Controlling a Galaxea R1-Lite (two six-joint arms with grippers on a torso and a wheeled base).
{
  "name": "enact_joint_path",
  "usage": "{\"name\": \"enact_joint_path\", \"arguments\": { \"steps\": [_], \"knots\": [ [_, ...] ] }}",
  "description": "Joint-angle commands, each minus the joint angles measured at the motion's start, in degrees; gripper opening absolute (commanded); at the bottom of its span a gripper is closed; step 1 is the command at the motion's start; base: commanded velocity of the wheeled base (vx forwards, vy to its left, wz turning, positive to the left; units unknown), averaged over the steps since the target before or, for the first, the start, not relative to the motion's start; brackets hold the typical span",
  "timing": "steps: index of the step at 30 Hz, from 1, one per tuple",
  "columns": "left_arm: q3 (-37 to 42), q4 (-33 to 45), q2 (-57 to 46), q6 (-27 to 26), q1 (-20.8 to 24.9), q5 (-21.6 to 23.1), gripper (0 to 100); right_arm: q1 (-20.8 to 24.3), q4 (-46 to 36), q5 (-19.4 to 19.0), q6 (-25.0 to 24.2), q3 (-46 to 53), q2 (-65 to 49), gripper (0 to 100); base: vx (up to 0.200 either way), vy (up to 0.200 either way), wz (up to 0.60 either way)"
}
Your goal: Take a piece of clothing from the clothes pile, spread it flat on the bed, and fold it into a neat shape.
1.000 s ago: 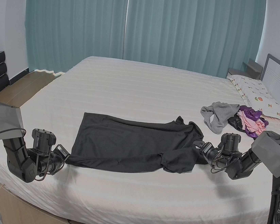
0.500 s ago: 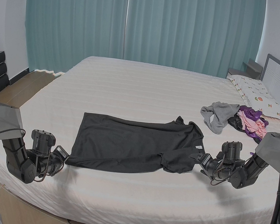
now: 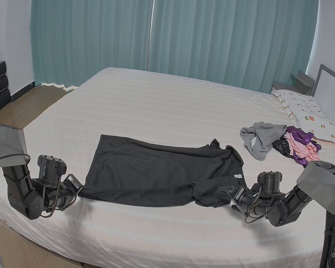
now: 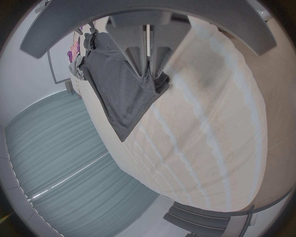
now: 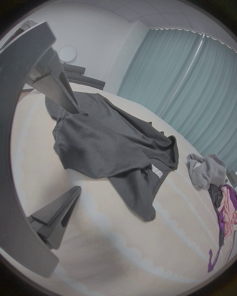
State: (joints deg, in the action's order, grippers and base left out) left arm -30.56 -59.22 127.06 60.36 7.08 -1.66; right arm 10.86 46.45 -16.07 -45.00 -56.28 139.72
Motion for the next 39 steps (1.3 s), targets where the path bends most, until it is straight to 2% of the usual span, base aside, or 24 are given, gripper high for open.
{"name": "enact_joint_path", "arguments": {
  "steps": [1,4,5,11,20,26,33,35,37,38,39],
  "knots": [
    [0.0,0.0,-0.1,0.0,-0.1,0.0,0,0.6,-0.2,-0.1,0.0,-2.0,1.8,100,0.0,0.0,0.0],
    [0.0,0.0,-0.1,0.0,-0.1,0.0,0,0.8,-1.3,0.0,-0.1,-2.8,2.1,100,0.0,0.0,0.0],
    [0.0,0.0,-0.1,0.0,0.0,0.0,0,0.8,-1.2,0.0,-0.1,-2.9,2.1,0,0.0,0.0,0.0],
    [0.0,0.0,-0.1,-0.1,-0.1,0.0,0,0.3,-0.9,0.5,-0.4,-3.0,1.8,0,0.0,0.0,0.0],
    [2.0,0.1,-2.1,-0.9,-0.1,-0.1,0,-0.6,-0.9,0.3,-1.4,4.9,-6.2,0,0.0,0.0,0.0],
    [4.5,0.0,-5.5,-4.6,-0.9,-0.3,0,-3.7,-0.9,-0.7,-1.6,13.1,-14.6,0,0.0,0.0,0.0],
    [4.8,0.7,-8.4,-5.8,-2.6,-0.4,0,-6.6,-0.7,-3.8,-1.3,24.8,-22.8,0,0.0,0.0,0.0],
    [5.9,0.8,-9.6,-7.5,-2.6,-0.4,0,-6.6,-0.7,-3.8,-1.1,27.4,-24.8,0,0.0,0.0,0.0],
    [7.7,0.6,-10.8,-11.7,-2.4,-0.5,0,-6.5,-0.7,-4.0,-1.0,30.5,-27.5,0,0.0,0.0,0.0],
    [7.7,0.6,-10.8,-11.7,-2.4,-0.5,0,-6.5,-0.7,-4.0,-1.0,30.5,-27.5,0,0.0,0.0,0.0],
    [8.9,0.5,-11.9,-14.3,-2.4,-0.6,0,-6.2,-0.7,-4.0,-1.0,33.4,-30.4,0,0.0,0.0,0.0]
  ]
}}
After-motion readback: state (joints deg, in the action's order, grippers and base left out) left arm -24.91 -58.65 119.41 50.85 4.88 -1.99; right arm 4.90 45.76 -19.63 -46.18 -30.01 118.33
